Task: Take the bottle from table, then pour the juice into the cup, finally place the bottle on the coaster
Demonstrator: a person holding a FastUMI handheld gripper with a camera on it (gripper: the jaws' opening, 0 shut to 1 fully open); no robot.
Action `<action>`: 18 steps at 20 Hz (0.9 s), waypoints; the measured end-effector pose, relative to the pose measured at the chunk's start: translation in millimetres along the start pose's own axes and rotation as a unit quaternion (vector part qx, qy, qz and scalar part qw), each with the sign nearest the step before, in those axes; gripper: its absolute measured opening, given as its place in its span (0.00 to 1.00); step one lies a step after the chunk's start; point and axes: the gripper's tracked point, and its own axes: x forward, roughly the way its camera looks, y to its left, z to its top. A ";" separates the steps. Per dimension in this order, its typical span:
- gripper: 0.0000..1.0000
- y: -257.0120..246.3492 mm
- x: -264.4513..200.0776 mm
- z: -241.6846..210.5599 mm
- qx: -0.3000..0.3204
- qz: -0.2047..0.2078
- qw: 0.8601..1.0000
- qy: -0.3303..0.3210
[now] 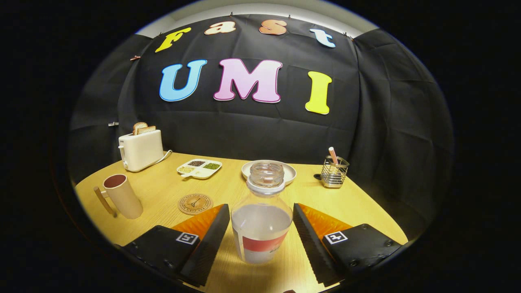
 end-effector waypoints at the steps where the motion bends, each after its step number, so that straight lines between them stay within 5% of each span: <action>1: 0.90 -0.8 1.4 -2.4 0.001 0.001 1.000 0.002; 3: 0.80 -0.2 1.4 0.7 0.002 0.008 1.000 -0.002; 9: 0.72 3.7 -3.1 4.9 -0.023 0.028 0.999 -0.002; 18: 0.72 45.9 -16.5 71.6 -0.140 0.064 0.987 -0.041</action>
